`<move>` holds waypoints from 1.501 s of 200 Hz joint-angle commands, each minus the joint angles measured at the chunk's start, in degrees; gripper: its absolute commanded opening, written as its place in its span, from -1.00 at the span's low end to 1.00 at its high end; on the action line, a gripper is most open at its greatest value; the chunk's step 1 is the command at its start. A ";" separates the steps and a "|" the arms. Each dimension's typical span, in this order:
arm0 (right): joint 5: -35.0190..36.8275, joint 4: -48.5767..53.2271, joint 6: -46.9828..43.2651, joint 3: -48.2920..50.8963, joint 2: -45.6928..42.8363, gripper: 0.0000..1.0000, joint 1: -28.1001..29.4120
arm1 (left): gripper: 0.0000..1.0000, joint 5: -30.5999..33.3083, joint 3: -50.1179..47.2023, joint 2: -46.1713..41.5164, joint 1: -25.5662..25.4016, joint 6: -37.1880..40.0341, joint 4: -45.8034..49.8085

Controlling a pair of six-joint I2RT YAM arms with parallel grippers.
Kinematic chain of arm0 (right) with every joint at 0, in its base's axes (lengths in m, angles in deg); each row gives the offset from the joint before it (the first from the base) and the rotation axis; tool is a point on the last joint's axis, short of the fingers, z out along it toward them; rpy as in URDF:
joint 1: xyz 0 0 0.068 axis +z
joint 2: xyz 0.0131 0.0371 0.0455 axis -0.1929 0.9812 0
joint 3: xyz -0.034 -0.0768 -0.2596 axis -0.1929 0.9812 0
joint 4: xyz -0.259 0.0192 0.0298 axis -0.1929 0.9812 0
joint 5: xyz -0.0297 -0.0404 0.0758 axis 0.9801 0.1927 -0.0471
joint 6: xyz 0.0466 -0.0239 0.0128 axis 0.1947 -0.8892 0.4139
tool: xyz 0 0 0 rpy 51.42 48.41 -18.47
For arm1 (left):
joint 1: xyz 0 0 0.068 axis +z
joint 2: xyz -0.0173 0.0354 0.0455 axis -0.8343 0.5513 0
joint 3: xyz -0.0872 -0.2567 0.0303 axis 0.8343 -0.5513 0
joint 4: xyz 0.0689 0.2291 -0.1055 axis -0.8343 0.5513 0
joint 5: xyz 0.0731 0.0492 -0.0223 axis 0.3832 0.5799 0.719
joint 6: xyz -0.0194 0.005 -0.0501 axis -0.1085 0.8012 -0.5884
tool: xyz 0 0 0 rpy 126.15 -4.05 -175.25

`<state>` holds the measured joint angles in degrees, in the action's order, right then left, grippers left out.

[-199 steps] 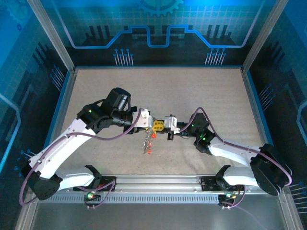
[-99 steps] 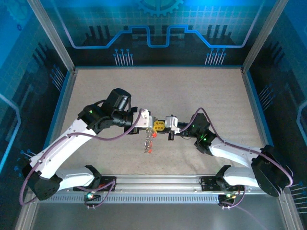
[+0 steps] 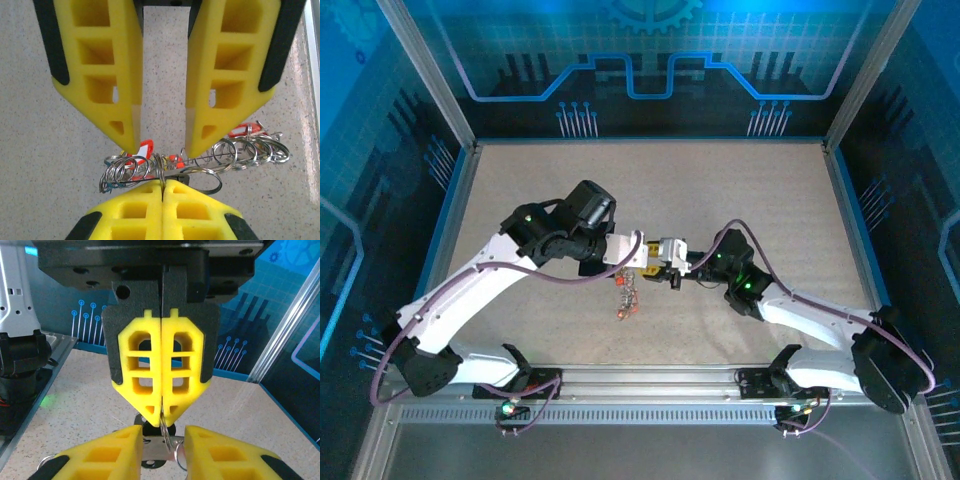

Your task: Put the keys on the keyring

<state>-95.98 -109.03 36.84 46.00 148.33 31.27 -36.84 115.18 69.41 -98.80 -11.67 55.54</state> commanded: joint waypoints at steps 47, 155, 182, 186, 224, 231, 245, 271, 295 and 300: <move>-1.44 -2.48 3.16 -2.06 3.86 -0.49 0.63 | -1.00 -0.86 2.94 0.11 -0.72 0.59 1.02; -2.77 -1.96 1.90 -3.62 4.66 -1.00 1.44 | -1.00 -4.33 2.36 -0.26 -0.80 -0.48 -0.74; -2.19 -2.94 1.91 -2.95 4.31 -1.00 1.38 | -0.96 -3.60 0.76 -2.21 -0.58 -1.02 -2.08; -2.29 -3.16 1.97 -2.81 4.27 -1.00 1.36 | -0.81 -3.28 0.31 -2.68 -0.57 -1.24 -2.43; -2.06 -9.52 5.90 -0.17 2.48 -1.00 -0.06 | -0.12 -4.50 -9.44 -9.44 1.87 -4.91 -10.90; -2.28 -11.19 6.60 0.56 2.15 -1.00 -0.39 | -0.12 -5.41 -11.38 -10.89 2.62 -6.07 -12.29; -2.93 -12.41 7.09 1.25 1.44 -1.00 -0.96 | -0.14 -7.30 -15.02 -13.70 4.01 -8.26 -15.23; -2.07 -13.19 7.37 2.10 -0.06 -1.00 -1.26 | -0.16 -10.68 -20.61 -17.34 5.02 -11.14 -22.57; -2.57 -14.70 7.68 2.48 0.33 -1.00 -1.30 | -0.21 -11.37 -22.85 -19.10 5.74 -13.92 -28.45; -2.57 -14.35 7.71 2.26 0.29 -1.00 -1.28 | -0.21 -11.39 -23.58 -19.69 6.01 -14.30 -30.04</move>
<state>-97.97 -117.75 43.29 48.50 149.90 30.48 -44.69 93.91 52.14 -94.04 -21.46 35.76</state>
